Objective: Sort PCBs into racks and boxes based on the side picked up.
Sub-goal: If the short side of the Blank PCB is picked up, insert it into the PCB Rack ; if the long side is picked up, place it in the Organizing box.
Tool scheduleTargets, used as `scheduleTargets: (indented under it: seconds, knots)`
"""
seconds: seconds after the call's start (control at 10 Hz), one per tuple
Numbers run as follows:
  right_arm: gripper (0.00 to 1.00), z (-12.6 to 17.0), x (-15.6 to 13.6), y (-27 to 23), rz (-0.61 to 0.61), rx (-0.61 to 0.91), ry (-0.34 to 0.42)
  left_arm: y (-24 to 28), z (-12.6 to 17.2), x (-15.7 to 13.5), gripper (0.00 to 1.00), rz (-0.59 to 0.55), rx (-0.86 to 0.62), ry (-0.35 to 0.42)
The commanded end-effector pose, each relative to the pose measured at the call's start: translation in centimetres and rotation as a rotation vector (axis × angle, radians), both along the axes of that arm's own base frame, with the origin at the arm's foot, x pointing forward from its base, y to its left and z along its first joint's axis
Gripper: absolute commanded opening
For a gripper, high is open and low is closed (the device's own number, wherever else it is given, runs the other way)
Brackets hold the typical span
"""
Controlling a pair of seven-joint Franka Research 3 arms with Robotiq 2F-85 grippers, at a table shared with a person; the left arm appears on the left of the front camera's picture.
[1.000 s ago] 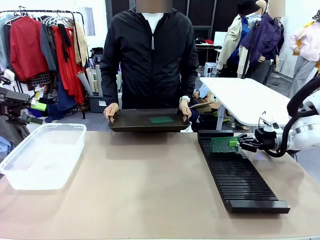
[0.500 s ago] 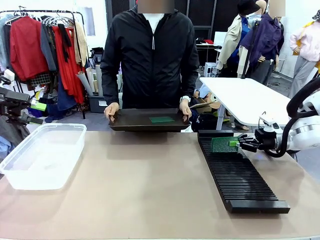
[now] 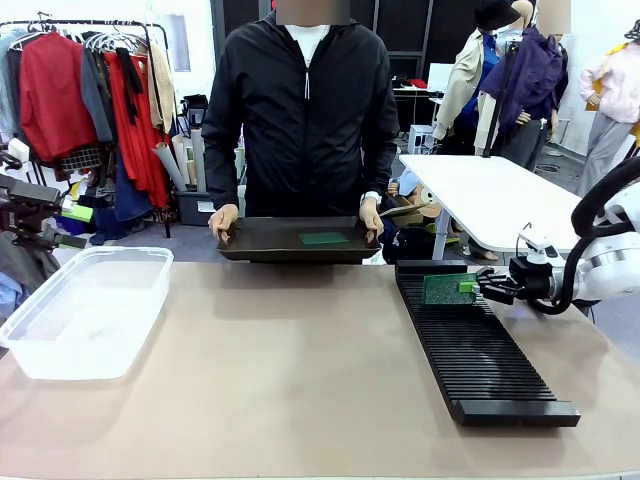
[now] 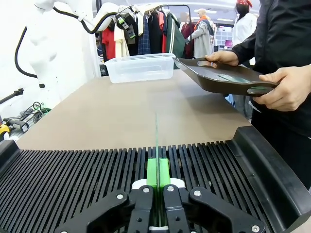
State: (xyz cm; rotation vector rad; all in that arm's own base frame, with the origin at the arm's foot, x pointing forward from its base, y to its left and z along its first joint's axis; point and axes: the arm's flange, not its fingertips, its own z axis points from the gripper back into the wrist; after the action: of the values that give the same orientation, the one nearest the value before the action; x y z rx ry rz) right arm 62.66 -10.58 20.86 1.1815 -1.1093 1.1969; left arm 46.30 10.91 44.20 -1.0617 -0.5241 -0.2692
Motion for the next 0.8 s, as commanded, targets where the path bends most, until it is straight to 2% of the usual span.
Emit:
scheduleTargets:
  seconds: [0.0, 0.1, 0.2, 0.6, 0.7]
  knots:
    - [0.03, 0.0, 0.5, -0.4, -0.001, -0.003, -0.044, 0.0, 0.2, -0.1, 1.0, 0.001, -0.001, 0.003]
    - [0.09, 0.3, 0.5, -0.4, -0.001, 0.007, -0.036, 0.0, 0.2, -0.1, 1.0, 0.001, -0.001, 0.003]
    - [0.2, 0.7, 0.5, -0.4, -0.006, 0.017, -0.034, 0.0, 0.2, -0.1, 1.0, 0.001, -0.001, 0.003]
    - [0.99, 1.4, 0.7, -0.5, 0.001, 0.039, -0.032, 0.0, 0.2, -0.1, 1.0, 0.001, -0.001, 0.003]
    - [1.0, 1.5, 0.7, -0.6, 0.002, 0.047, -0.022, 0.0, 0.2, -0.1, 1.0, 0.001, -0.001, 0.003]
